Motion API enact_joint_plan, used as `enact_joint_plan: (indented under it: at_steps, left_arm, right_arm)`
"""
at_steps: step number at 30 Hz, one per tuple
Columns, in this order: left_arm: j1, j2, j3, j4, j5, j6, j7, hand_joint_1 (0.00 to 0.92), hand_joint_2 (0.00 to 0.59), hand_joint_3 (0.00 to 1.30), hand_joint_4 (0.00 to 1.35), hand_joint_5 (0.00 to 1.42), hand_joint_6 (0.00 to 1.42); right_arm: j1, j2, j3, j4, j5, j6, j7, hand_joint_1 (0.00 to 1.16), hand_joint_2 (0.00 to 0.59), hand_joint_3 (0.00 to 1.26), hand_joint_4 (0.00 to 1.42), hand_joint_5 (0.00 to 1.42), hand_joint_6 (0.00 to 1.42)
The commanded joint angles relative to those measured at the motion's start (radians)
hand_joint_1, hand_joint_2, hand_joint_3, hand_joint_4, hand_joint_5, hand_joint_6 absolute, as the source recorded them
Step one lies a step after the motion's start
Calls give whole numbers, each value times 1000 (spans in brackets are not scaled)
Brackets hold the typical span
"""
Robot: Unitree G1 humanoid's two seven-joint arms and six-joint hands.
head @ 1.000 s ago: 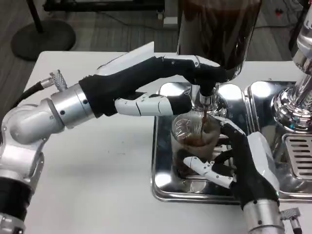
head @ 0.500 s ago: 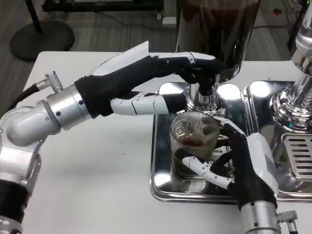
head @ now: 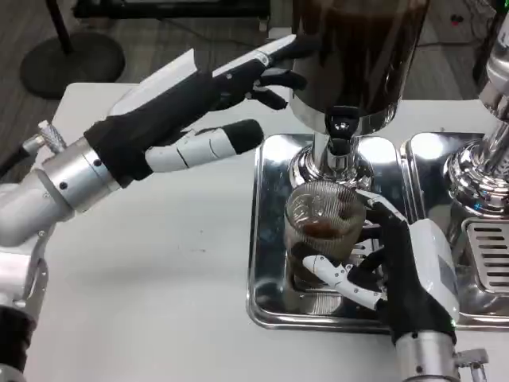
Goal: Grasp the cup under the faucet to collect the drink, then remove the cup.
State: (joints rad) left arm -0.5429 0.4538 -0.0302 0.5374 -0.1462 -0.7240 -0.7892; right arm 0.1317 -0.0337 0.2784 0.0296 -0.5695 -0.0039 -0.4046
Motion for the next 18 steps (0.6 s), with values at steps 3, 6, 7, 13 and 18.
enact_joint_plan:
  at_steps: [3, 6, 7, 13, 18]
  left_arm:
    - [34, 24, 9, 29, 9, 21, -7, 0, 85, 64, 29, 154, 284]
    - [50, 28, 9, 38, 11, 22, -7, 0, 85, 74, 41, 154, 284]
    - [54, 29, 9, 41, 11, 23, -6, 0, 85, 82, 48, 154, 284]
    - [92, 32, -1, 43, 25, 23, -7, 0, 85, 86, 56, 154, 284]
    - [114, 32, -11, 62, 43, 18, -12, 0, 89, 94, 70, 152, 284]
  right_arm:
    - [2, 0, -19, -32, -7, -28, -37, 678, 191, 441, 449, 636, 846]
    - [9, -2, -28, -44, -9, -26, -40, 674, 197, 451, 456, 637, 849]
    - [12, -3, -31, -48, -10, -27, -42, 673, 198, 452, 457, 637, 850]
    - [26, -4, -49, -78, -17, -28, -50, 670, 200, 453, 457, 644, 852]
    - [45, -9, -64, -111, -24, -28, -55, 668, 207, 466, 470, 656, 853]
